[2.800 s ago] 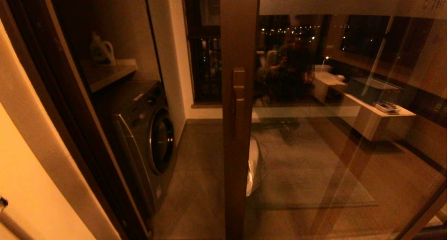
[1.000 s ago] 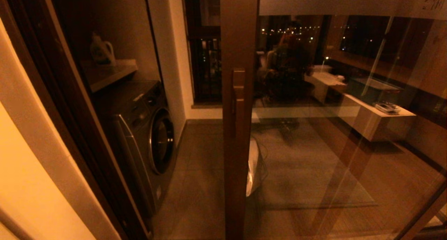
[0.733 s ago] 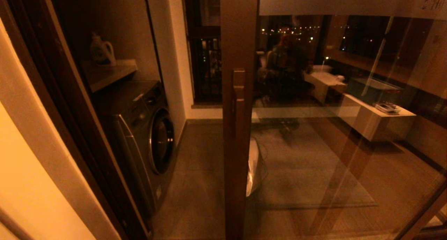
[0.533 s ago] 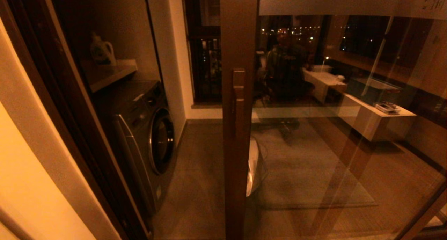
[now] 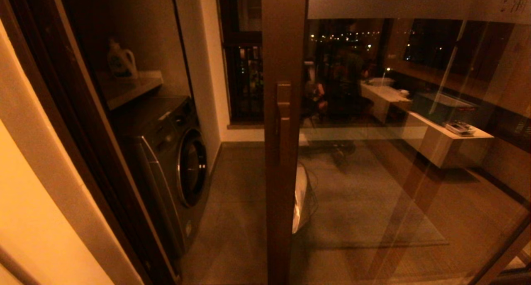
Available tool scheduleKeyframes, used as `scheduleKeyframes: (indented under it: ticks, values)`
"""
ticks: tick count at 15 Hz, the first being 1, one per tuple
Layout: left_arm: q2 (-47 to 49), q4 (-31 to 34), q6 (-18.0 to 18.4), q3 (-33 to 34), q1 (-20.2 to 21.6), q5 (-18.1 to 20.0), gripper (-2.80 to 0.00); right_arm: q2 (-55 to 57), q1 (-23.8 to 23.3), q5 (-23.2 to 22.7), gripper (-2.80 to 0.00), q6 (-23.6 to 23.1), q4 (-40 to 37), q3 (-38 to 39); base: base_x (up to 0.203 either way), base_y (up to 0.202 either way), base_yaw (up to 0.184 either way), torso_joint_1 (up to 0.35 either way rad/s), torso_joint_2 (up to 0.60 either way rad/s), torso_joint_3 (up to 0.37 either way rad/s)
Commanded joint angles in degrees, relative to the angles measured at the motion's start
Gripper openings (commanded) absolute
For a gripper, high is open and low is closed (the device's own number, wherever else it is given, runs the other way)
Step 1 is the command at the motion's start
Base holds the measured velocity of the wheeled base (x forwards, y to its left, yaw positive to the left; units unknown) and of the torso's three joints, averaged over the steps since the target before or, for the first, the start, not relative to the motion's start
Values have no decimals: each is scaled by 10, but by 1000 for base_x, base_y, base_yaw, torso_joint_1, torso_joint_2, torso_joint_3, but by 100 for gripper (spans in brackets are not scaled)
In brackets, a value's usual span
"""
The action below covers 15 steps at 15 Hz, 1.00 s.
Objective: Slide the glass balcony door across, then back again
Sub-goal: Open the slid door
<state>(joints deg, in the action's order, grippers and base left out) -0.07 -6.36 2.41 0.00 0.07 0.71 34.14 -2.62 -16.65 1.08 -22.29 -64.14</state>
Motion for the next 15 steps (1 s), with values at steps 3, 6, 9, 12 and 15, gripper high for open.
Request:
scheduleKeyframes:
  ticks: [3,6,9,12,15]
  values:
    - [1,-1,0,23,0,0,-280,218,-8,22,-280,34,40,-57,0,0,0,0,0,0]
    - [1,-1,0,23,0,0,-280,284,127,171,-280,47,102,-63,0,0,0,0,0,0]
    - [1,-1,0,23,0,0,-280,389,310,365,-280,62,188,-64,0,0,0,0,0,0]
    - [1,-1,0,23,0,0,-280,429,410,418,-280,26,227,-64,0,0,0,0,0,0]
    - [1,-1,0,23,0,0,-280,455,486,424,-280,-10,232,-67,0,0,0,0,0,0]
